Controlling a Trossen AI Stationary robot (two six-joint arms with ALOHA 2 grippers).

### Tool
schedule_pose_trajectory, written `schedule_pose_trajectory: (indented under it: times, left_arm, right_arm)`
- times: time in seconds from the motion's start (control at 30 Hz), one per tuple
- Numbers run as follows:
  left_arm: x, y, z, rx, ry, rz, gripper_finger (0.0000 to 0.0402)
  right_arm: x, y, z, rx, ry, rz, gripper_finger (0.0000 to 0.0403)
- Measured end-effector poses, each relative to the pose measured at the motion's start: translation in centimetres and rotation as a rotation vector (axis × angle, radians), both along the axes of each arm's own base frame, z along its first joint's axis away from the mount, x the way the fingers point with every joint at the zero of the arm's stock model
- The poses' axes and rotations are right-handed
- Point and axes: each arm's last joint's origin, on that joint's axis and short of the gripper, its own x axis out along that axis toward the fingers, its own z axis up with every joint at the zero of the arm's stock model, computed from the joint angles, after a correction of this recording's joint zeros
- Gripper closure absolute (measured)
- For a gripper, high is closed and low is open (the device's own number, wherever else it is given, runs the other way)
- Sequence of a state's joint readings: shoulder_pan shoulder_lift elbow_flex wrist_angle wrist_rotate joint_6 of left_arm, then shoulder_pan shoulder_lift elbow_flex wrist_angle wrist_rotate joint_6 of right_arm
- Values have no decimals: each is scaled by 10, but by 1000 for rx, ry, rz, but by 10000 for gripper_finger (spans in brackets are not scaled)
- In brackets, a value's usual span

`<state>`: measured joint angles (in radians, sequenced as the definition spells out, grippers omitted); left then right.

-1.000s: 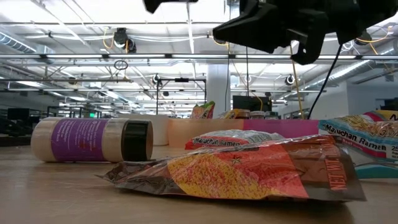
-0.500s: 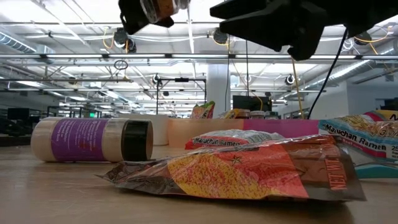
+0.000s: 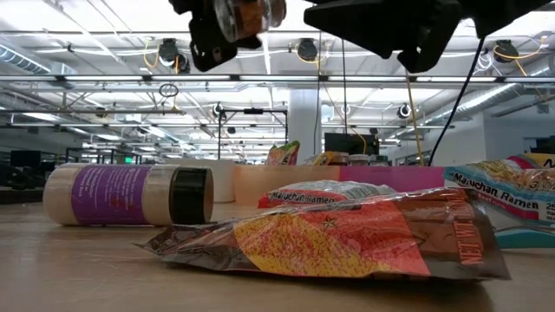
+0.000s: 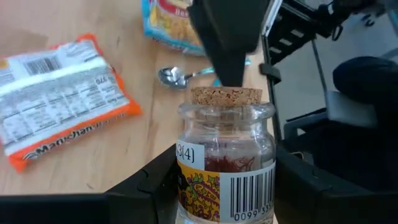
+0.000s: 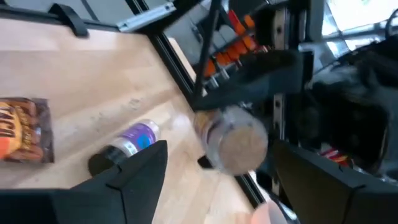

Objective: Pick & Place Food Item
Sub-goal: Put the brown seasoning bottle into the red bin

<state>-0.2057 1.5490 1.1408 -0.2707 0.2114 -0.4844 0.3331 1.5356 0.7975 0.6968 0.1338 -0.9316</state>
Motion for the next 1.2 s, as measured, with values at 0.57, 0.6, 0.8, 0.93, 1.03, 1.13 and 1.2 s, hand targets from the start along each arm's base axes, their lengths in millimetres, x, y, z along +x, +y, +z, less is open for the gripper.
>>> schedule_pose_trajectory:
  times: [0.57, 0.6, 0.8, 0.93, 1.03, 1.13, 1.2]
  left_arm:
    - [16, 12, -11, -49, -27, -25, 206]
    - [16, 13, -11, -48, -29, -24, 206]
    - [19, 19, -6, -49, -64, -27, 206]
    - [20, 20, -6, -48, -74, -27, 206]
    - [20, 19, -5, -48, -89, -30, 206]
    - [20, 19, -5, -46, -91, -32, 206]
    - [21, 19, -4, -45, -98, -35, 206]
  right_arm:
    - [3, -9, 2, 70, 1, 61, 124]
    - [3, -9, 2, 71, 1, 65, 124]
    - [4, -10, 2, 75, 0, 60, 124]
    - [5, -15, 2, 94, 3, 43, 124]
    - [6, -19, 2, 105, 8, 25, 124]
    - [7, -23, 2, 120, 9, 14, 124]
    - [8, -25, 2, 125, 11, 10, 124]
